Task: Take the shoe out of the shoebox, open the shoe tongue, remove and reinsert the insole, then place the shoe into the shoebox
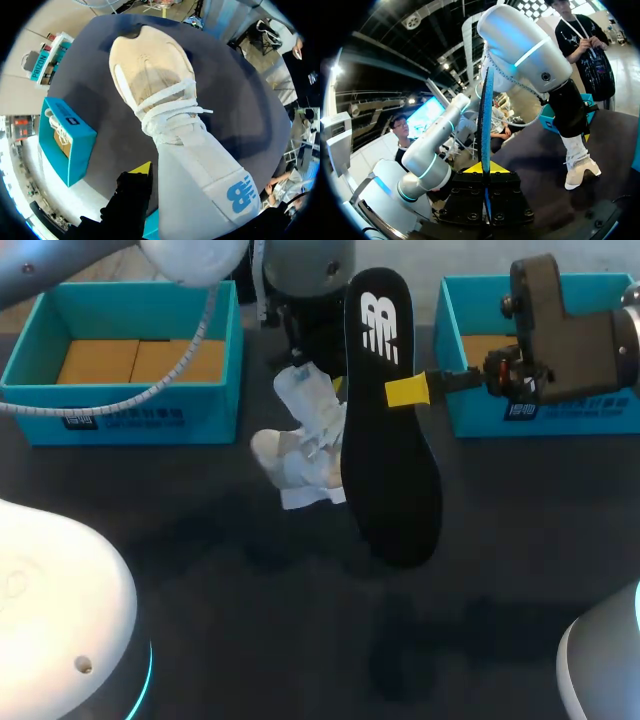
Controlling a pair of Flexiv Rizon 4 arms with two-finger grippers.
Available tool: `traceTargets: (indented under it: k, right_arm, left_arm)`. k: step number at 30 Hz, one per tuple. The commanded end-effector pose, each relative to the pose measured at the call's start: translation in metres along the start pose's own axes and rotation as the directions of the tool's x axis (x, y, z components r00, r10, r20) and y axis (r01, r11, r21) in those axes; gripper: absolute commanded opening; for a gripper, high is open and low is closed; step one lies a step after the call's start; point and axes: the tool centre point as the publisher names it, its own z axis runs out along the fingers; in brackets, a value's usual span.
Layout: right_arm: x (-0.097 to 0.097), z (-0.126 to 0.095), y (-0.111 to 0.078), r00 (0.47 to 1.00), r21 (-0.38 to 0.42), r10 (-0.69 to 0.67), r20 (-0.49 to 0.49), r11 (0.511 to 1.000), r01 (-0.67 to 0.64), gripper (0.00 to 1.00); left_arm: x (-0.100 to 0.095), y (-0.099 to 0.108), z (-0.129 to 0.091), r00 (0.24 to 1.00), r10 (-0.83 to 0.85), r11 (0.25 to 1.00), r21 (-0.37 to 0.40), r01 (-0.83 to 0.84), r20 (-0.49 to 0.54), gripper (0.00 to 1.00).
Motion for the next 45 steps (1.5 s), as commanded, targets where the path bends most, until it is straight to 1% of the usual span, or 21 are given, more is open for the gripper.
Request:
traceTargets:
  k: [1,5,45]
  right_arm:
    - [-0.0019,0.0038,0.003,1.0,0.005,0.001,-0.001,1.0,-0.001,0.0]
    - [-0.0019,0.0038,0.003,1.0,0.005,0.001,-0.001,1.0,-0.001,0.0]
    - [-0.0019,0.0038,0.003,1.0,0.005,0.001,-0.001,1.0,-0.001,0.0]
  left_arm:
    - [0.0114,0.0041,-0.0037,0.999,-0.037,0.999,-0.005,0.037,0.026,1.0]
    - [0.0132,0.0056,-0.0094,0.995,-0.083,0.996,-0.014,0.083,0.047,1.0]
    - [0.0132,0.0056,-0.0094,0.995,-0.083,0.996,-0.014,0.083,0.047,1.0]
